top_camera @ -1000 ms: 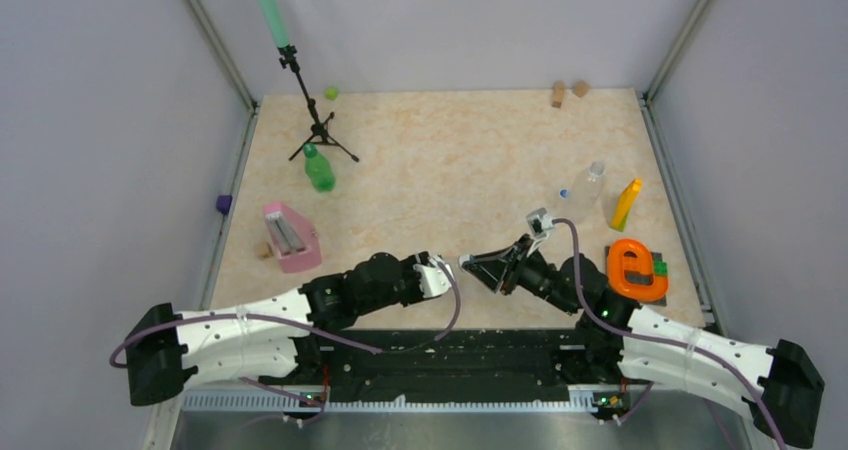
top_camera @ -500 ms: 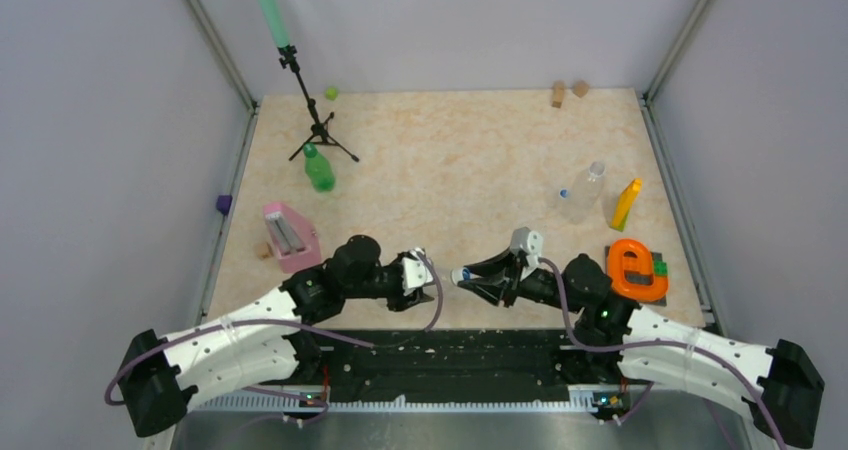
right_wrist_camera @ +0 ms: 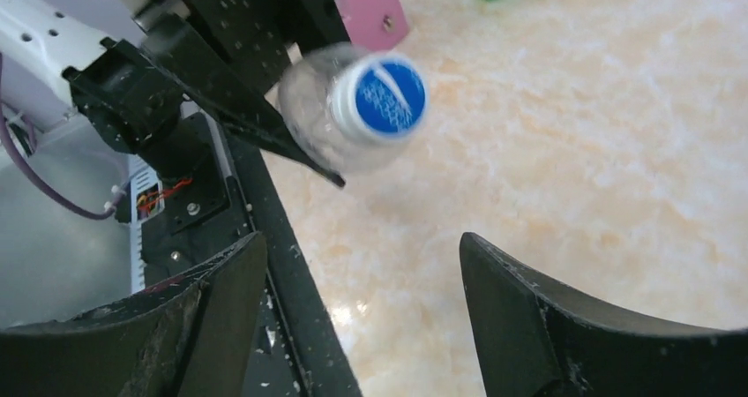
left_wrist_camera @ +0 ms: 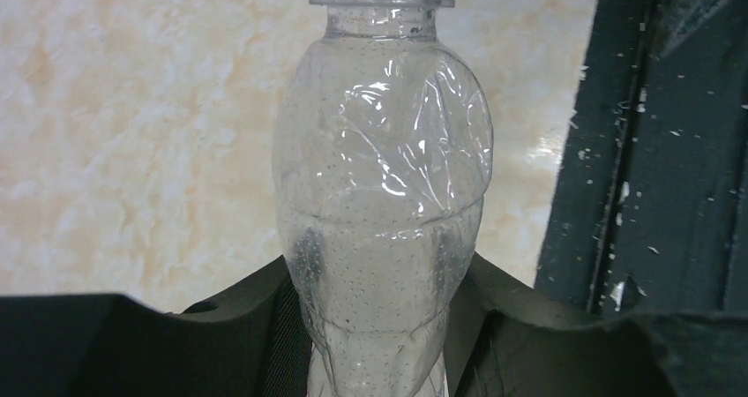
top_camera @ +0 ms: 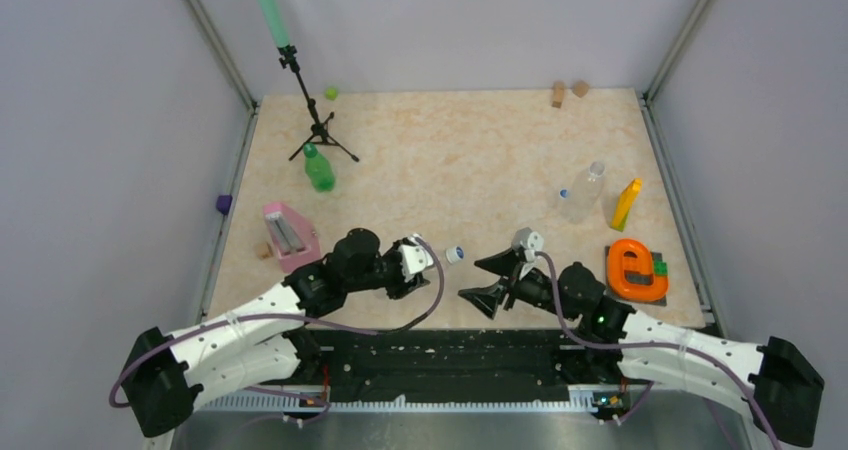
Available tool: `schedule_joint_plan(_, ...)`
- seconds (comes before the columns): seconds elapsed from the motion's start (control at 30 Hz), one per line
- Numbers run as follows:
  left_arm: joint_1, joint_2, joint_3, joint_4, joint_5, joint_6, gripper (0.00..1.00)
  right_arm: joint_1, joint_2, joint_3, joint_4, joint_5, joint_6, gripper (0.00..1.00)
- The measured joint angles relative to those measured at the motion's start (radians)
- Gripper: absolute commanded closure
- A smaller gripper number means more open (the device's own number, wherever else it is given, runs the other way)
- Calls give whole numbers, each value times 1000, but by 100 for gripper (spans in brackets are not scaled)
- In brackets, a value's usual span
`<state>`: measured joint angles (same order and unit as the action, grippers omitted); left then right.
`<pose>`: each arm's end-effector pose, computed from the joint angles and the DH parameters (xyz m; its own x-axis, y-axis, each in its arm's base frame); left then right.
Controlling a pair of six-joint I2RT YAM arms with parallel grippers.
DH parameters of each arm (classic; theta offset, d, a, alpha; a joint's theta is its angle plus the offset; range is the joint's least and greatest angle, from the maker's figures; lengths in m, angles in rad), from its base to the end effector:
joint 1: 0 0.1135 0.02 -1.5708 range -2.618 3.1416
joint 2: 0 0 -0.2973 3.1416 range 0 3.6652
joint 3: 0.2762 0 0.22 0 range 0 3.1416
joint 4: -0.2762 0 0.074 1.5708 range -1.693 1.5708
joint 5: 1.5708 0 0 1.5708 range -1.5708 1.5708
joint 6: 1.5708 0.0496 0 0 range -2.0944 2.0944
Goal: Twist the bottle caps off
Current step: Unscrew the bottle cap from the plastic bottle.
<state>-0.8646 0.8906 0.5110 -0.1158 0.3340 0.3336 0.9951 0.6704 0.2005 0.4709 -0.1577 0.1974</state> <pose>0.0903 -0.1309 0.2645 0.0052 0.4706 -0.8823 0.9570 0.2535 0.1408 0.0620 0.1099 0.2560 -0.1787 0.0804 -0.9806 -0.8963 0.3979 0.1960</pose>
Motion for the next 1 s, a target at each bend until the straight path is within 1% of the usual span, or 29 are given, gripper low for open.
schedule_joint_plan(0.07, 1, 2, 0, 12, -49, 2, 100, 0, -15, -40, 6, 40, 94, 21)
schedule_joint_plan(0.17, -11, 2, -3, 44, -117, 10, 100, 0, -42, -35, -34, 98, 204, 22)
schedule_joint_plan(0.33, -161, -4, -35, 121, -373, 99, 100, 0, -77, 42, -130, 214, 382, 25)
schedule_joint_plan(0.47, -240, -4, -51, 169, -505, 160, 100, 0, -88, 54, -137, 267, 494, 28)
schedule_joint_plan(0.6, -271, -5, -61, 205, -579, 195, 100, 0, -87, 54, -142, 293, 567, 33)
schedule_joint_plan(0.77, -303, 5, -63, 224, -623, 224, 100, 0, -87, 53, -127, 304, 628, 40)
schedule_joint_plan(1.0, -343, 43, -63, 219, -650, 238, 100, 0, -66, 48, -66, 316, 677, 44)
